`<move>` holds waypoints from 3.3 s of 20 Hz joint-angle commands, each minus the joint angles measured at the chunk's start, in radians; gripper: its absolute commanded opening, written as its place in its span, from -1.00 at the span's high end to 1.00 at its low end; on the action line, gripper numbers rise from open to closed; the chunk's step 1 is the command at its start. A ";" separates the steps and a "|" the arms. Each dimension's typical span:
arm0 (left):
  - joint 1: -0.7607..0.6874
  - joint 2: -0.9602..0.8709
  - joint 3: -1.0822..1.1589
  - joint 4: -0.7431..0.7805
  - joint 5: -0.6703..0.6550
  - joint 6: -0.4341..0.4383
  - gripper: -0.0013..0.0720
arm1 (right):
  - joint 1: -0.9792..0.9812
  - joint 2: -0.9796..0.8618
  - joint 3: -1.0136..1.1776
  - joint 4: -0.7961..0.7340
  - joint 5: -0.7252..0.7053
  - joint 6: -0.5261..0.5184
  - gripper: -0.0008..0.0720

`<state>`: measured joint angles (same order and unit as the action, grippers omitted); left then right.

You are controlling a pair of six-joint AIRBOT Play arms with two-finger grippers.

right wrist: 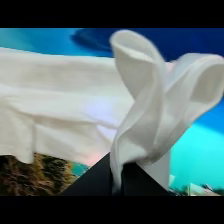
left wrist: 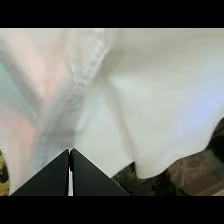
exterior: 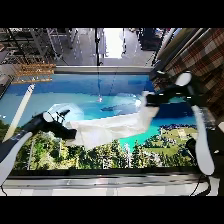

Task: Fold the clothes and pants, and hang the long-sleeved shirts on hangers.

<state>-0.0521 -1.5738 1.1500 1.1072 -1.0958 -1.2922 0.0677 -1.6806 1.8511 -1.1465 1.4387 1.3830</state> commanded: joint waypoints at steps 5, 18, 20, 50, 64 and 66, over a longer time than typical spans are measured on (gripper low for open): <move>0.254 0.382 0.132 0.017 -0.170 -0.028 0.95 | 0.570 -0.161 0.001 0.054 -0.500 0.155 0.95; 0.150 0.139 0.129 -0.166 -0.150 0.097 0.95 | 0.259 -0.094 0.079 0.047 -0.102 0.100 -0.51; 0.066 0.034 0.129 -0.164 -0.138 0.096 0.95 | 0.091 -0.089 0.023 0.112 0.026 0.098 -0.51; 0.079 0.537 0.225 -0.075 -0.431 0.081 0.95 | -0.403 0.137 0.175 0.245 0.203 0.282 0.94; 0.081 0.551 0.225 -0.068 -0.381 0.081 0.95 | -1.522 0.451 -0.438 -0.306 0.320 0.132 0.95; 0.081 0.544 0.225 -0.068 -0.350 0.081 0.95 | -1.569 0.449 -0.559 -0.343 0.225 0.092 0.94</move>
<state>0.0280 -1.0206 1.3735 1.0378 -1.4872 -1.2118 -1.3994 -1.2510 1.4631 -1.3293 1.7615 1.5341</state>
